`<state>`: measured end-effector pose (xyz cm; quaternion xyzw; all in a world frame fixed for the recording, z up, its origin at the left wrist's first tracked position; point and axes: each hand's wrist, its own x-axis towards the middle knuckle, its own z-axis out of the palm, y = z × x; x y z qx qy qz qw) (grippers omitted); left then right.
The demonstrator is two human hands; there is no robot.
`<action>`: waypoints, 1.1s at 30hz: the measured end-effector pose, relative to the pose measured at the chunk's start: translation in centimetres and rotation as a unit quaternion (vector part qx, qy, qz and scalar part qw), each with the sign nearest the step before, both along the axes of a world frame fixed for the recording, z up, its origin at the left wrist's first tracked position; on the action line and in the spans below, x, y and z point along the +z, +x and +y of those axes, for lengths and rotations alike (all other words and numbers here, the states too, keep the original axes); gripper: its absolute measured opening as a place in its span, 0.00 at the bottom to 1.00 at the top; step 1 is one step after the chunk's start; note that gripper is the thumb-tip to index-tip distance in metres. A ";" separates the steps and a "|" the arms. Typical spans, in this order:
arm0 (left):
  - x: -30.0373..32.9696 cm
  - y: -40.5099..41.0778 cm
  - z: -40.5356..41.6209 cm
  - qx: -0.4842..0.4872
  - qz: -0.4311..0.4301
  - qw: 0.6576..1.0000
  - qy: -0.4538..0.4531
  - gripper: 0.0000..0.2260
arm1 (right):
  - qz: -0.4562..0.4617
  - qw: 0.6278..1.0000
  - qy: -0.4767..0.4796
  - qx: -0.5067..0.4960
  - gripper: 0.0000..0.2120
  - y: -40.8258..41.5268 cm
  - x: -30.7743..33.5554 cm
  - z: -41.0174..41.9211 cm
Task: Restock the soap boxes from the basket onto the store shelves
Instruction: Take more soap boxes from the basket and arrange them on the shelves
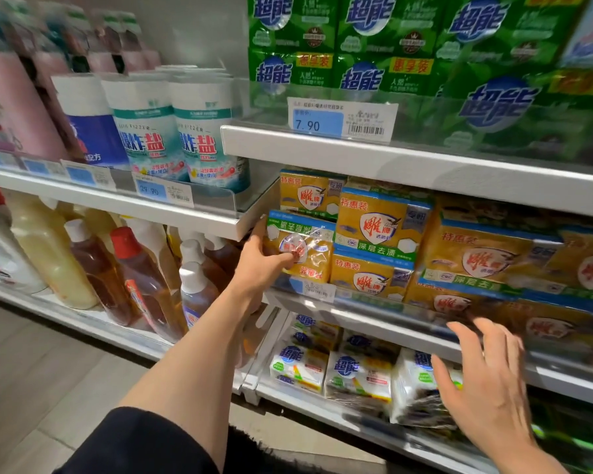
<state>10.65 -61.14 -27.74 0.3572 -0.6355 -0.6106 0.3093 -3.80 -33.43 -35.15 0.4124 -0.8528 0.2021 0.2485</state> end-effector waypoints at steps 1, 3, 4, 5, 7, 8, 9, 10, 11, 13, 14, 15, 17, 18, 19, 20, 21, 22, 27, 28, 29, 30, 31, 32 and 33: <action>-0.1 0.0 0.1 0.002 0.005 1.000 -0.012 0.20 | 0.000 1.000 0.003 -0.002 0.28 0.0 -0.1 0.0; -0.5 0.2 0.6 -0.002 0.031 0.999 -0.040 0.27 | -0.001 1.000 0.003 -0.004 0.28 0.0 -0.2 0.1; -0.8 0.3 0.7 -0.004 0.046 0.998 -0.052 0.30 | -0.003 1.000 0.002 -0.004 0.27 0.0 -0.2 0.1; -0.9 0.4 0.7 -0.010 0.057 0.997 -0.060 0.32 | -0.004 1.000 0.000 -0.003 0.27 0.0 -0.1 0.1; -0.8 0.6 0.4 -0.050 0.066 0.993 -0.089 0.37 | -0.004 1.000 0.003 -0.002 0.28 0.1 0.0 0.0; -0.6 0.6 0.0 -0.075 0.048 0.989 -0.117 0.40 | -0.004 1.000 0.006 -0.002 0.28 0.0 0.0 0.0; -0.2 0.5 -0.2 -0.092 -0.003 0.982 -0.165 0.44 | -0.004 1.000 0.010 -0.003 0.28 0.0 -0.1 -0.1; 0.1 0.4 -0.6 -0.105 -0.084 0.962 -0.236 0.46 | -0.005 1.000 0.012 -0.004 0.28 -0.1 -0.1 -0.1; 0.3 0.2 -0.6 -0.113 -0.170 0.929 -0.308 0.48 | -0.005 1.000 0.015 -0.006 0.29 -0.1 -0.2 -0.1; 0.2 -0.3 -0.7 -0.088 -0.251 0.879 -0.395 0.48 | -0.005 1.000 0.018 -0.007 0.29 -0.1 -0.2 -0.1; 0.1 -0.5 -0.8 -0.076 -0.243 0.879 -0.403 0.47 | -0.005 1.000 0.018 -0.006 0.29 -0.2 -0.2 0.0; 0.1 -0.6 -1.0 -0.073 -0.227 0.885 -0.399 0.47 | -0.005 1.000 0.019 -0.004 0.29 -0.2 -0.2 0.0; -0.1 -0.7 -1.6 -0.079 -0.200 0.889 -0.404 0.47 | -0.009 1.000 0.023 -0.002 0.31 -0.4 -0.4 0.2; -0.2 -0.7 -1.7 -0.075 -0.191 0.888 -0.412 0.47 | -0.014 1.000 0.025 -0.003 0.32 -0.5 -0.5 0.2; -0.5 -0.7 -1.6 -0.062 -0.182 0.887 -0.421 0.47 | -0.019 0.999 0.026 -0.005 0.33 -0.5 -0.6 0.2; -0.8 -0.8 -1.3 -0.042 -0.166 0.887 -0.428 0.47 | -0.022 0.999 0.027 -0.007 0.34 -0.5 -0.6 0.2; -1.0 -0.8 -0.9 -0.023 -0.149 0.890 -0.431 0.46 | -0.021 0.999 0.026 -0.008 0.34 -0.5 -0.6 0.2; -1.2 -0.8 -0.5 -0.010 -0.130 0.893 -0.431 0.46 | -0.016 1.000 0.025 -0.005 0.34 -0.5 -0.7 0.2; -1.4 -0.8 -0.7 -0.044 -0.063 0.922 -0.380 0.48 | 0.011 1.000 0.021 0.006 0.34 -0.5 -0.7 0.2; -1.3 -1.0 -0.6 -0.051 -0.062 0.926 -0.370 0.49 | 0.012 1.000 0.020 0.004 0.34 -0.5 -0.7 0.2; -1.3 -1.1 -0.5 -0.053 -0.060 0.929 -0.362 0.50 | 0.011 1.000 0.019 0.003 0.34 -0.4 -0.7 0.1; -1.3 -1.3 -0.4 -0.051 -0.056 0.930 -0.359 0.49 | 0.010 1.000 0.018 0.003 0.34 -0.4 -0.7 0.1; -1.4 -1.5 -0.3 -0.043 -0.055 0.932 -0.356 0.47 | 0.010 1.000 0.016 0.004 0.33 -0.4 -0.7 0.0; -1.5 -1.8 -0.2 -0.034 -0.058 0.933 -0.354 0.45 | 0.008 1.000 0.015 0.004 0.33 -0.4 -0.7 0.0; -1.6 -2.1 -0.2 -0.025 -0.066 0.933 -0.354 0.44 | 0.006 1.000 0.015 0.003 0.33 -0.3 -0.7 -0.1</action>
